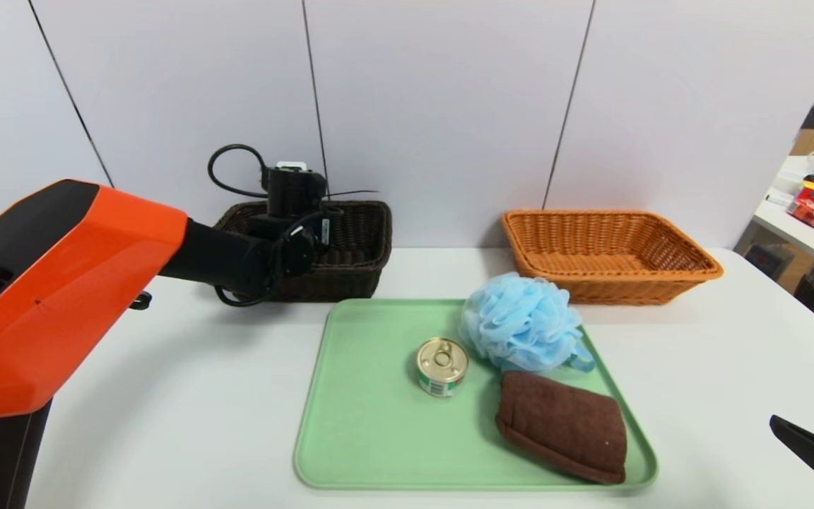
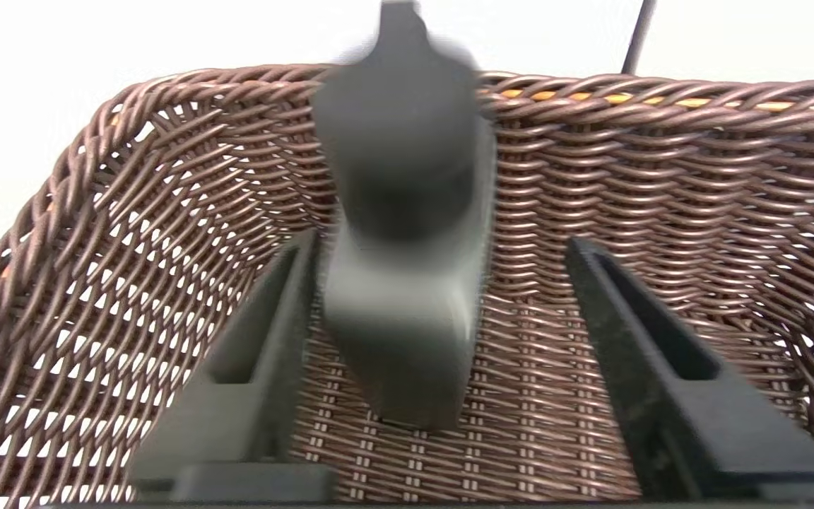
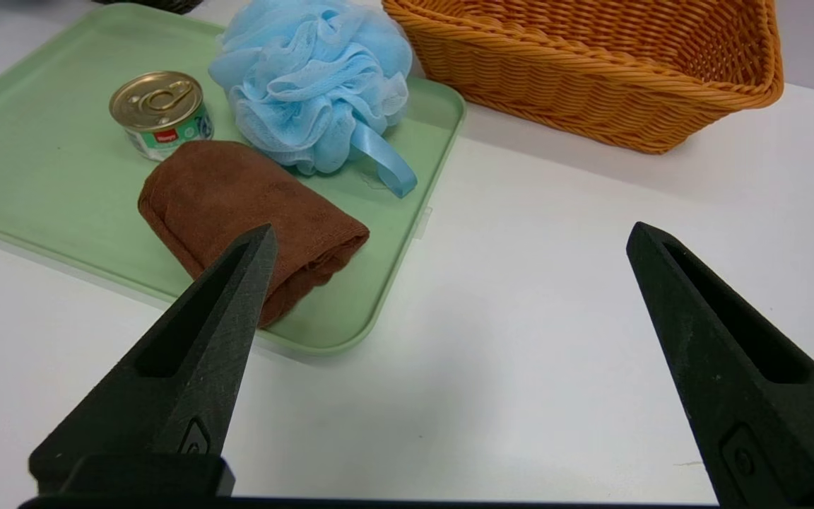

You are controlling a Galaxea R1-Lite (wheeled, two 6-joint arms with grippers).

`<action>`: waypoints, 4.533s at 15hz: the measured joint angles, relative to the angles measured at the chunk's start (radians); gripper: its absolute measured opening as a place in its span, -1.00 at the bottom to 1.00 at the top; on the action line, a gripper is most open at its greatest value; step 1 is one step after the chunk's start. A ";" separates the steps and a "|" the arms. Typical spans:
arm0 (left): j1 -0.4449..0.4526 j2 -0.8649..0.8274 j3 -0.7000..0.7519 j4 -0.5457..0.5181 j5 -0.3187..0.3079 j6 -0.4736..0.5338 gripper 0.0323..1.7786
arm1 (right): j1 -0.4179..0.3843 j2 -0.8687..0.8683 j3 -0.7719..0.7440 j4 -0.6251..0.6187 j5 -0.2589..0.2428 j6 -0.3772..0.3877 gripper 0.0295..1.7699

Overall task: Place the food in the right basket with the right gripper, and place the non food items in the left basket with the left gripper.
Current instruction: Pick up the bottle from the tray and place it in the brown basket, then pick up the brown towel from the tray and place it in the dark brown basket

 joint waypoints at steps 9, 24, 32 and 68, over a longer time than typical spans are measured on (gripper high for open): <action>-0.048 -0.209 0.187 -0.012 -0.003 -0.002 0.75 | 0.000 -0.008 0.017 0.000 0.000 0.000 0.93; -0.304 -0.831 0.723 -0.010 0.006 0.007 0.88 | -0.001 -0.017 0.025 0.000 -0.001 -0.010 0.93; -0.366 -0.957 0.916 -0.039 0.010 -0.002 0.90 | 0.000 -0.010 0.021 0.000 0.000 -0.019 0.93; -0.374 -0.958 0.975 -0.073 0.023 0.025 0.90 | 0.471 0.614 -0.432 0.260 -0.113 -0.003 0.93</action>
